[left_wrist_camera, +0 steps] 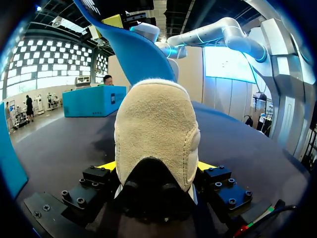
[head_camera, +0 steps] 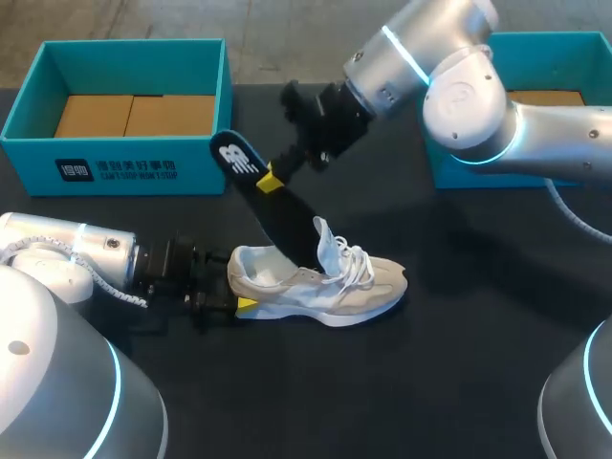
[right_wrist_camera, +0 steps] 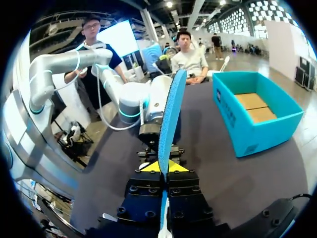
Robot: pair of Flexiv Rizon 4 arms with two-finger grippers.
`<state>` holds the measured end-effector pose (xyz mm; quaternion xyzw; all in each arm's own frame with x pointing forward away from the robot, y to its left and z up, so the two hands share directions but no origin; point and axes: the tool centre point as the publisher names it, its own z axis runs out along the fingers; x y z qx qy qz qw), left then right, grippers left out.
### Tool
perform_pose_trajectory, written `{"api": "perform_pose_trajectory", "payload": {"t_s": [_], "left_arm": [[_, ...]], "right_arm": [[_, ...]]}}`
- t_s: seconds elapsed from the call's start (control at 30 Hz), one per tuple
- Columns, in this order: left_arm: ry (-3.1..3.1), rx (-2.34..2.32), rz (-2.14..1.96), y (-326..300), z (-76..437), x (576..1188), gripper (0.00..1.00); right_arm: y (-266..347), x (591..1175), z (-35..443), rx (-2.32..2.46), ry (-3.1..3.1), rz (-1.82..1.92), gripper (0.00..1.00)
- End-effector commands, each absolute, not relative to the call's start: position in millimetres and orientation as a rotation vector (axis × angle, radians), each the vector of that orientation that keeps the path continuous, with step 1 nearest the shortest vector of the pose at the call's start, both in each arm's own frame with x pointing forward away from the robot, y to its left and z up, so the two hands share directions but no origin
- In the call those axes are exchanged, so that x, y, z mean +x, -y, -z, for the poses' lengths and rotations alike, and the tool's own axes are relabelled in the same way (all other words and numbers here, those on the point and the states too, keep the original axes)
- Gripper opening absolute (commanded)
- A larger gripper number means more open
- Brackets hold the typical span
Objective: Take the shoe out of the shoebox, open the shoe tongue, remove and reinsert the insole, then place the shoe into the shoebox
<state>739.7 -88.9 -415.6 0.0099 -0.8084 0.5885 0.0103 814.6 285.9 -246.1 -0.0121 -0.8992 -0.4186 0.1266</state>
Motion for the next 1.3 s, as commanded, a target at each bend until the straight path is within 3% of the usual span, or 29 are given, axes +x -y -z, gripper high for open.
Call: {"api": "perform_pose_trajectory", "payload": {"t_s": [0.03, 0.77, 1.3], "left_arm": [[2.524, 0.031, -1.838, 89, 418, 738, 0.0], [2.524, 0.031, -1.838, 89, 418, 738, 0.0], [2.524, 0.031, -1.838, 89, 418, 738, 0.0]], "right_arm": [[-284, 813, 238, -0.061, 2.663, 1.24, 0.0], [-284, 813, 238, -0.061, 2.663, 1.24, 0.0], [-271, 828, 175, -0.634, 2.49, 1.543, 0.0]]}}
